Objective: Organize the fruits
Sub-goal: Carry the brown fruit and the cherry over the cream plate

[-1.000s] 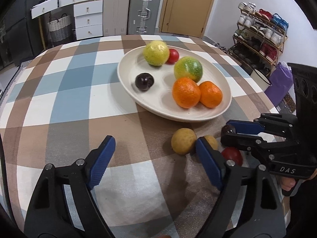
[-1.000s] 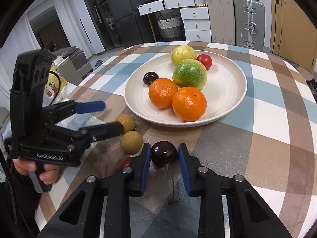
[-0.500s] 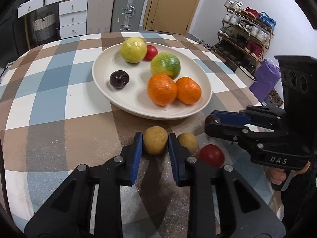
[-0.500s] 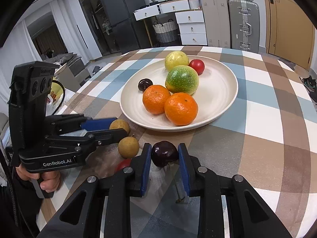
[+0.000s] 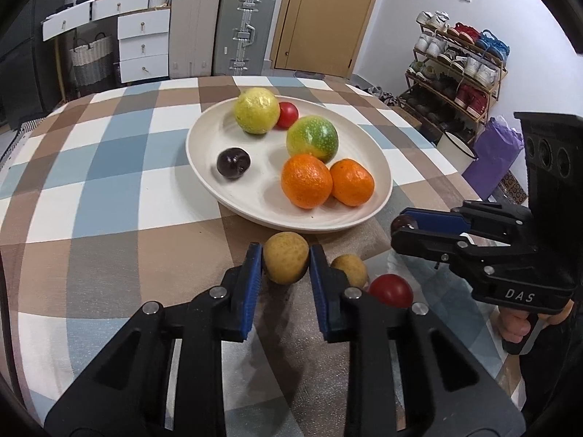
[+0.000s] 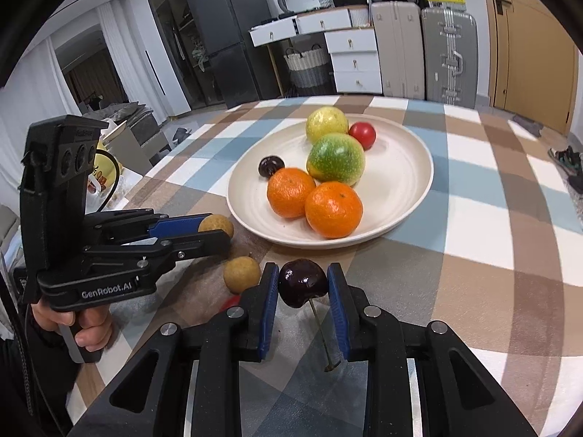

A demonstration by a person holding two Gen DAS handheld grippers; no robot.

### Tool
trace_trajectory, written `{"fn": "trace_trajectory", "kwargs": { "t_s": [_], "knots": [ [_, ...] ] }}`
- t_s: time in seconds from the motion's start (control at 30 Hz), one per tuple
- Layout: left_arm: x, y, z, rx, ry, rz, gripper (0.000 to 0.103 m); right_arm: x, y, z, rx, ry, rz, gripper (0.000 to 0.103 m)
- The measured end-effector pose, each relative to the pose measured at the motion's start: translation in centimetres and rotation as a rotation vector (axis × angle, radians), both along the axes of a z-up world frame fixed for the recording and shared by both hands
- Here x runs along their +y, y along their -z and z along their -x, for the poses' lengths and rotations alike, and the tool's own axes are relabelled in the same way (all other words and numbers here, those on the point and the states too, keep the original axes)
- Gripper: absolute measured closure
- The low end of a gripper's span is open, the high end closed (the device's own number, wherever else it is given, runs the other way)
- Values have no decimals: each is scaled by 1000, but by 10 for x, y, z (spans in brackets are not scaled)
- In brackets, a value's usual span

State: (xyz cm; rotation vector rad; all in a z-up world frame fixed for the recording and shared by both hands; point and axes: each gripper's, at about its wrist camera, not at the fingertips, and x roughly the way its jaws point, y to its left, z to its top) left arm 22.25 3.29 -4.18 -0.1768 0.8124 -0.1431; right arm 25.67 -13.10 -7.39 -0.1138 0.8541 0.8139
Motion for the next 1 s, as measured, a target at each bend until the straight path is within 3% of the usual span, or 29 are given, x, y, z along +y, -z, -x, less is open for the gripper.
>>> {"fn": "trace_trajectory", "kwargs": {
  "t_s": [0.57, 1.0],
  "knots": [
    [10, -44, 13, -114, -94, -34, 80, -24, -40, -5, -71, 87, -121, 76],
    [4, -73, -6, -171, -111, -50, 80, -34, -75, -18, -132, 134, -160, 75]
  ]
}}
